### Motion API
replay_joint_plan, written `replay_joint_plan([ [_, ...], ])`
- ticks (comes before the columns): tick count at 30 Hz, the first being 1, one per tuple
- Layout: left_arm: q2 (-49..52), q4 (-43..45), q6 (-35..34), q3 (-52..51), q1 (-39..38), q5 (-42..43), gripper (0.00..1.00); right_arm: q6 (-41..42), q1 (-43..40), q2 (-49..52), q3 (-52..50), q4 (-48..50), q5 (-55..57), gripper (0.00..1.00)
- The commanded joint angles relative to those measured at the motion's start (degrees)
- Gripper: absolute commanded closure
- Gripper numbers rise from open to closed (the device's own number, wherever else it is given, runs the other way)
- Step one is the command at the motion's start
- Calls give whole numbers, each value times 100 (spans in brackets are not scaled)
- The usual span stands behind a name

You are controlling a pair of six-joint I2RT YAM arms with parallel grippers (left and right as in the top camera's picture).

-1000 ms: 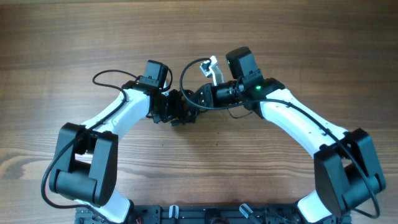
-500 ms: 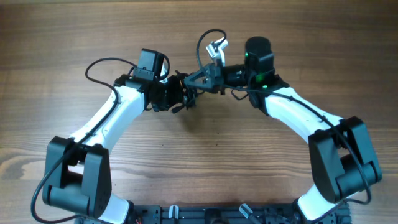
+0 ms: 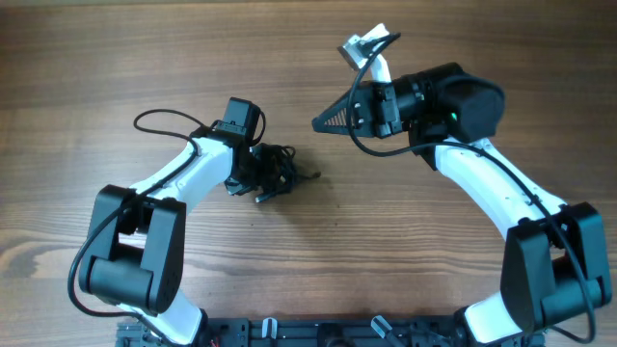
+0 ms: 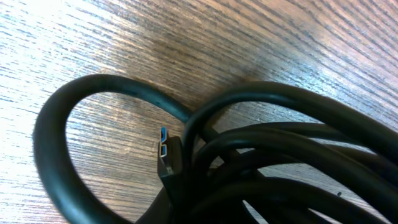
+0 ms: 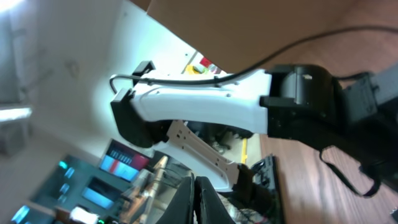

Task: Untangle cables

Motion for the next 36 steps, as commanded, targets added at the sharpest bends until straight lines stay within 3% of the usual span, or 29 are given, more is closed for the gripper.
replay_joint_plan([
  [1,-61,44,74,33,17,267,78,-1508,9,44,-238,-1082,-315,95],
  [3,-61,42,74,33,15,367,48,-2706,11,44,-400,-2435,-170,95],
  [7,-61,44,94,33,17,481,23,-5235,11,44,-511,-5383,560,91],
  [10,-74,48,249,39,17,673,21,-6234,11,44,-511,-6629,1220,91],
  [14,-396,42,1008,90,35,1244,34,-7449,11,9,-509,-8393,2649,89],
  [19,-1182,-249,1043,90,192,1246,29,-8522,74,-485,-396,-10249,4387,83],
  [22,-1471,-304,1008,87,260,1239,26,-8762,326,-721,-393,-10891,5206,79],
  [26,-1377,-343,278,-20,260,409,32,-8727,1097,-708,-404,-10983,5801,75],
  [28,-1165,-170,-101,-216,260,-46,61,-8529,1617,-706,-404,-10813,6647,69],
  [31,-822,-122,-59,-236,260,417,88,-8515,2153,-706,-404,-10507,7493,66],
  [33,-610,-55,-42,-236,258,861,94,-8443,2415,-706,-404,-10406,7794,67],
  [36,-442,118,232,-236,258,1316,92,-8349,2636,-664,-404,-10365,8133,67],
])
